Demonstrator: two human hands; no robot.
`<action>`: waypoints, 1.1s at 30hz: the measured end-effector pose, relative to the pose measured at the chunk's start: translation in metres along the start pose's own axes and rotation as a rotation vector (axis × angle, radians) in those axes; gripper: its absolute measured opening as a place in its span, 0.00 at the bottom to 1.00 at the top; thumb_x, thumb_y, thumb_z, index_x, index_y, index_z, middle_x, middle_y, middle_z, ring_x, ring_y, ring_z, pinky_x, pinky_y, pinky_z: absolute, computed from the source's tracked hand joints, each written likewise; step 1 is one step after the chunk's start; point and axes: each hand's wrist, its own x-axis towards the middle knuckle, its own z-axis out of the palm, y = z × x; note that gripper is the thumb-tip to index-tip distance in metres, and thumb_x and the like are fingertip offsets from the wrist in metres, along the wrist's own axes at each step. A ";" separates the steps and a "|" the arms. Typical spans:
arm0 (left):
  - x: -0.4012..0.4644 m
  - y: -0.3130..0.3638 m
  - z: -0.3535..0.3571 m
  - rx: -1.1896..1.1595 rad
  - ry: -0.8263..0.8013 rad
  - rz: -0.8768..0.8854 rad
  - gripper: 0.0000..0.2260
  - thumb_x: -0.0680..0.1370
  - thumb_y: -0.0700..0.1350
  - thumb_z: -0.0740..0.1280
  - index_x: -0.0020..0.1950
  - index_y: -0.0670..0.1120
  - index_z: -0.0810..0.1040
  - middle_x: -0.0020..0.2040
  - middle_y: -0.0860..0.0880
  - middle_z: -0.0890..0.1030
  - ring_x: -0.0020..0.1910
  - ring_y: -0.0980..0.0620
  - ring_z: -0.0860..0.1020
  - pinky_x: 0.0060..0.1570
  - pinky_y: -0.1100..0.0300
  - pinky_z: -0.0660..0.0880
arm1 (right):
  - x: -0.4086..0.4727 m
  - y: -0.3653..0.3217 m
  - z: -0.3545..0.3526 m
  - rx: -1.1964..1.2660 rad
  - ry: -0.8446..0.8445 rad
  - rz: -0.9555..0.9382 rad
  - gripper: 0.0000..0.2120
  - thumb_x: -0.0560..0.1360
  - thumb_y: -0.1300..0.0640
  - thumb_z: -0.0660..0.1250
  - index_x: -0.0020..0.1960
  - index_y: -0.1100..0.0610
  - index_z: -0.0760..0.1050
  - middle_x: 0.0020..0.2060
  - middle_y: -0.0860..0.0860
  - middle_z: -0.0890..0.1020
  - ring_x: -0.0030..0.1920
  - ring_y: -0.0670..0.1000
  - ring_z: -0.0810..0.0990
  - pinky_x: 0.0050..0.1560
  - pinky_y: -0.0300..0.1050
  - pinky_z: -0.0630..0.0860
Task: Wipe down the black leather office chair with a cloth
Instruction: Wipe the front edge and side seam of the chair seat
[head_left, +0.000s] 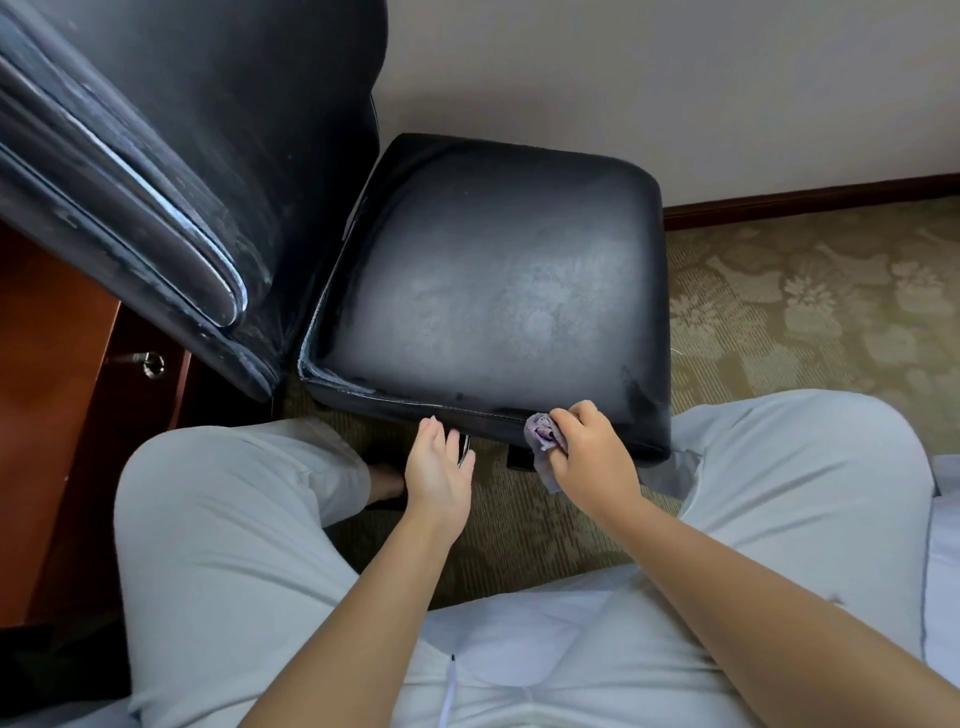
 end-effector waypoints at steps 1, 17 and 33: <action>0.002 -0.001 0.001 -0.015 0.008 0.003 0.23 0.84 0.46 0.51 0.78 0.46 0.50 0.78 0.47 0.54 0.76 0.48 0.55 0.75 0.51 0.53 | 0.000 0.000 -0.001 0.005 0.000 0.011 0.03 0.72 0.63 0.66 0.45 0.62 0.75 0.42 0.54 0.72 0.41 0.54 0.72 0.35 0.47 0.72; 0.001 0.010 -0.004 0.121 0.033 0.088 0.29 0.82 0.42 0.57 0.78 0.50 0.45 0.78 0.48 0.52 0.77 0.50 0.52 0.75 0.51 0.52 | -0.022 -0.015 0.003 0.155 0.034 0.319 0.05 0.75 0.62 0.62 0.49 0.60 0.75 0.45 0.54 0.72 0.41 0.52 0.73 0.42 0.43 0.70; -0.022 -0.017 0.007 0.677 0.073 0.135 0.25 0.82 0.43 0.59 0.77 0.48 0.56 0.75 0.48 0.62 0.73 0.49 0.62 0.72 0.55 0.59 | -0.014 -0.003 -0.007 0.518 0.287 1.228 0.16 0.80 0.60 0.57 0.66 0.63 0.65 0.64 0.60 0.67 0.58 0.62 0.74 0.58 0.55 0.70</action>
